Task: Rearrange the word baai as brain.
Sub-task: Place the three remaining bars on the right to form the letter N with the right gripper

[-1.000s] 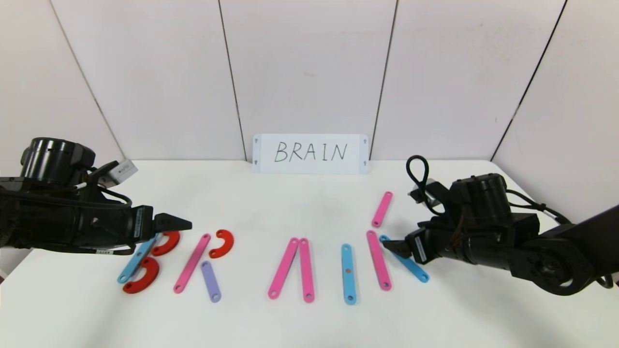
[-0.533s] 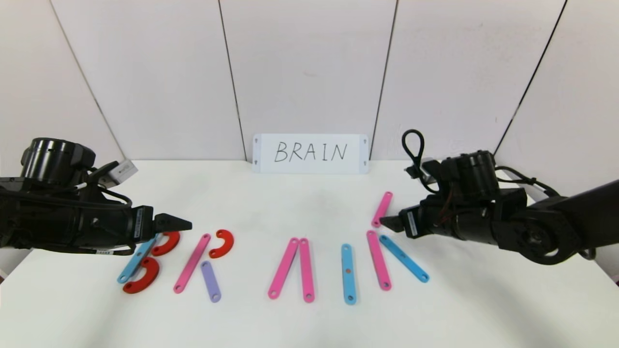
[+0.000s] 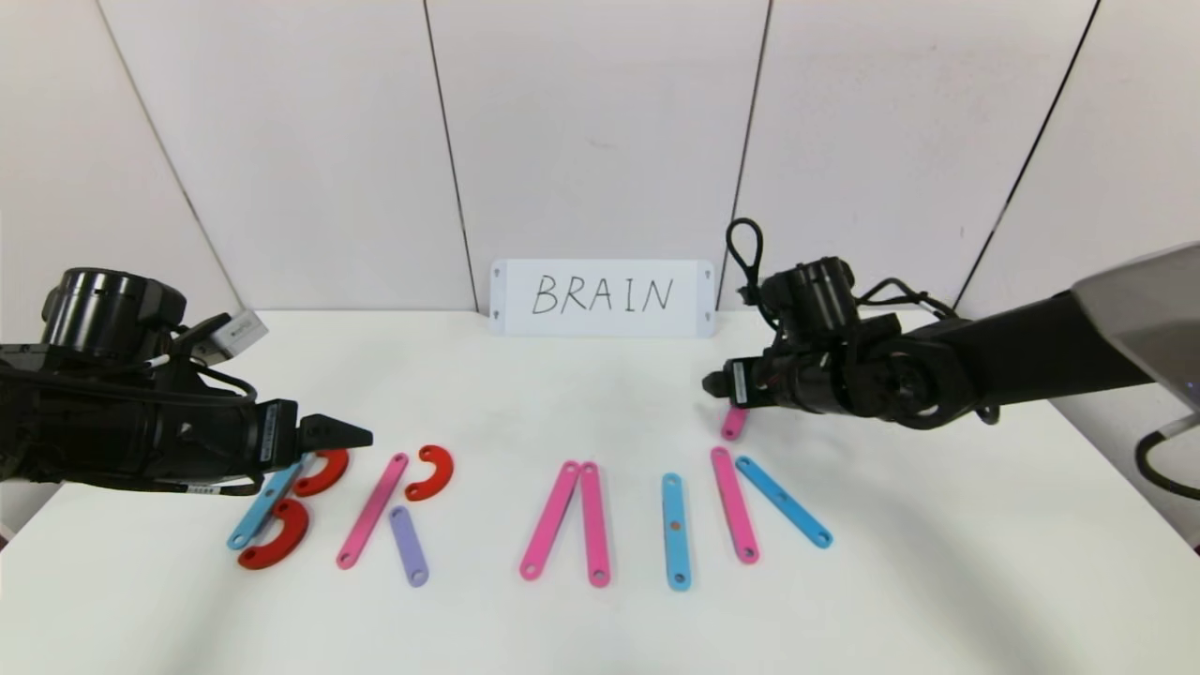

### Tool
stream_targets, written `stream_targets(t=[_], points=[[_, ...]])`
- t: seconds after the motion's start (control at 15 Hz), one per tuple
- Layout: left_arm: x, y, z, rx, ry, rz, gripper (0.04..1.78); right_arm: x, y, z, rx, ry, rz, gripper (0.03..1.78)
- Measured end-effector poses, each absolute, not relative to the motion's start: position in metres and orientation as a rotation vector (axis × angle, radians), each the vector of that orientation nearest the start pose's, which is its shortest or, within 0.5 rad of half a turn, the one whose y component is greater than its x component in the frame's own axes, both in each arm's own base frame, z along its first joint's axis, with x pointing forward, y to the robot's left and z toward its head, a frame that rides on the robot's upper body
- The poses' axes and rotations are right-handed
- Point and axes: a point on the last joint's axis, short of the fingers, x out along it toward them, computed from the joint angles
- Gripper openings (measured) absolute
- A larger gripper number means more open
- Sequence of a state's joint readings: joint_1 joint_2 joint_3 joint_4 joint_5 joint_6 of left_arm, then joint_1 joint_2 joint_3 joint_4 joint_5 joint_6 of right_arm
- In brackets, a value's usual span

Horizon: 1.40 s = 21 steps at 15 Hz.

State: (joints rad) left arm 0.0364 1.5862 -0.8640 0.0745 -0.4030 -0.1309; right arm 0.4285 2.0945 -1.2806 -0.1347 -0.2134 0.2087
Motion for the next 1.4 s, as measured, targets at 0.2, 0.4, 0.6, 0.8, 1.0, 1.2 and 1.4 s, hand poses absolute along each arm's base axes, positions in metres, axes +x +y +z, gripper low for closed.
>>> stream_targets(t=[0.2, 0.4, 0.6, 0.8, 1.0, 1.2, 1.4], points=[[0.256, 0.001, 0.169, -0.297, 0.804, -0.295, 1.74, 0.382, 0.173, 0.107, 0.0, 0.687, 0.11, 1.74], [0.256, 0.0, 0.17, -0.297, 0.803, -0.296, 1.74, 0.387, 0.177, 0.095, 0.005, 0.709, 0.104, 1.74], [0.256, 0.0, 0.17, -0.297, 0.802, -0.296, 1.74, 0.388, 0.18, 0.088, 0.008, 0.725, 0.102, 1.72], [0.256, 0.0, 0.17, -0.297, 0.803, -0.296, 1.74, 0.388, 0.181, 0.086, 0.009, 0.728, 0.104, 1.53], [0.256, 0.0, 0.17, -0.297, 0.802, -0.296, 1.74, 0.388, 0.182, 0.085, 0.011, 0.731, 0.103, 1.1], [0.256, 0.001, 0.17, -0.297, 0.802, -0.295, 1.74, 0.388, 0.182, 0.084, 0.012, 0.732, 0.103, 0.55], [0.255, 0.001, 0.17, -0.297, 0.801, -0.295, 1.74, 0.385, 0.181, 0.085, 0.011, 0.736, 0.102, 0.3]])
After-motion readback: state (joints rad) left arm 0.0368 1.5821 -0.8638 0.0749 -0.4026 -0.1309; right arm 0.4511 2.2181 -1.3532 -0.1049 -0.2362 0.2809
